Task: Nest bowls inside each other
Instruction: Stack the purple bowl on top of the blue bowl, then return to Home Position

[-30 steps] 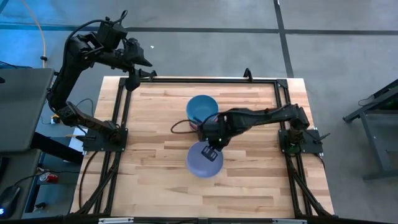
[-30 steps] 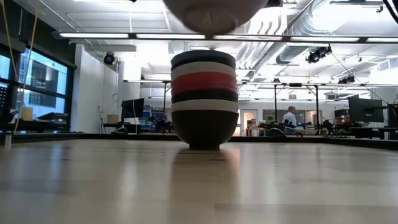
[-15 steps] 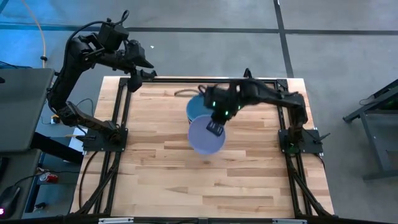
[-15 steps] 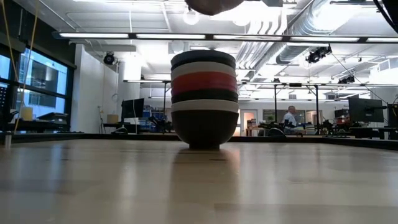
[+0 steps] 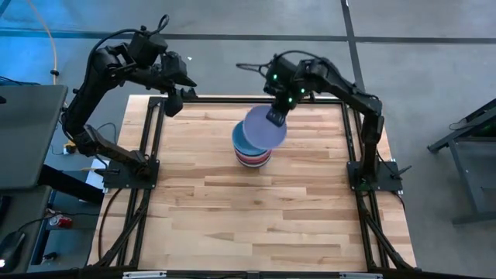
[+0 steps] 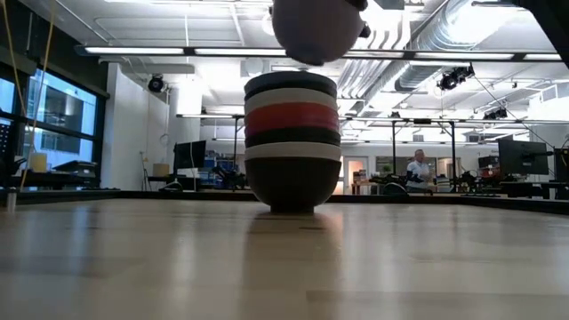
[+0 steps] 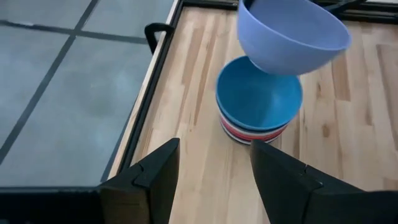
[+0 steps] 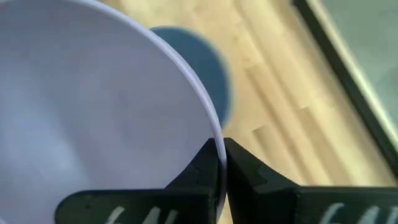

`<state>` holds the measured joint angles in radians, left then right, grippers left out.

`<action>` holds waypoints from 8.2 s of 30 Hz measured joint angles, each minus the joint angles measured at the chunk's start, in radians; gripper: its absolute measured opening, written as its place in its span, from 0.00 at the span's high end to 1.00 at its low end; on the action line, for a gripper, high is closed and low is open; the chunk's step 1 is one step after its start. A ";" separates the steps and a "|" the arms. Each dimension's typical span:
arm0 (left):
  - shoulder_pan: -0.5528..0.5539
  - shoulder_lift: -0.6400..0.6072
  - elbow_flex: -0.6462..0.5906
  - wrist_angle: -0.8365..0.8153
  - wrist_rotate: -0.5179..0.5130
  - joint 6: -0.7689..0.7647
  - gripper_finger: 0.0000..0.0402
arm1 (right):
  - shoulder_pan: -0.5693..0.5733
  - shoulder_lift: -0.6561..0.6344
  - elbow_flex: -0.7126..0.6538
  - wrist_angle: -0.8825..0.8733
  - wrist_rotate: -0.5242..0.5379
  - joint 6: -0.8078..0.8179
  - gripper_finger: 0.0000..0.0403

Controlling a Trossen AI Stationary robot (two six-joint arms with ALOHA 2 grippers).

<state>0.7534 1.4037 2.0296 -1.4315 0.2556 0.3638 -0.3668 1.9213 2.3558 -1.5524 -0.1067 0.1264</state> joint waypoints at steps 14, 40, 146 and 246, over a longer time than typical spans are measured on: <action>-0.015 0.109 0.000 0.030 0.068 0.038 0.54 | -0.102 0.025 0.000 0.084 -0.080 -0.111 1.00; 0.017 -0.144 -0.126 0.024 0.655 0.346 0.54 | -0.047 0.111 -0.002 0.134 -0.112 -0.120 1.00; 0.112 -0.607 -0.761 0.334 0.703 0.278 0.54 | -0.006 0.162 -0.049 0.087 -0.082 0.015 0.99; -0.599 -0.667 -1.494 1.743 -0.399 -0.130 0.54 | 0.067 -1.485 -1.455 1.135 -0.200 -0.384 0.85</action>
<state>0.1541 0.7363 0.5358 0.3118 -0.1434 0.2334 -0.3000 0.4358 0.9005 -0.4173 -0.3065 -0.2573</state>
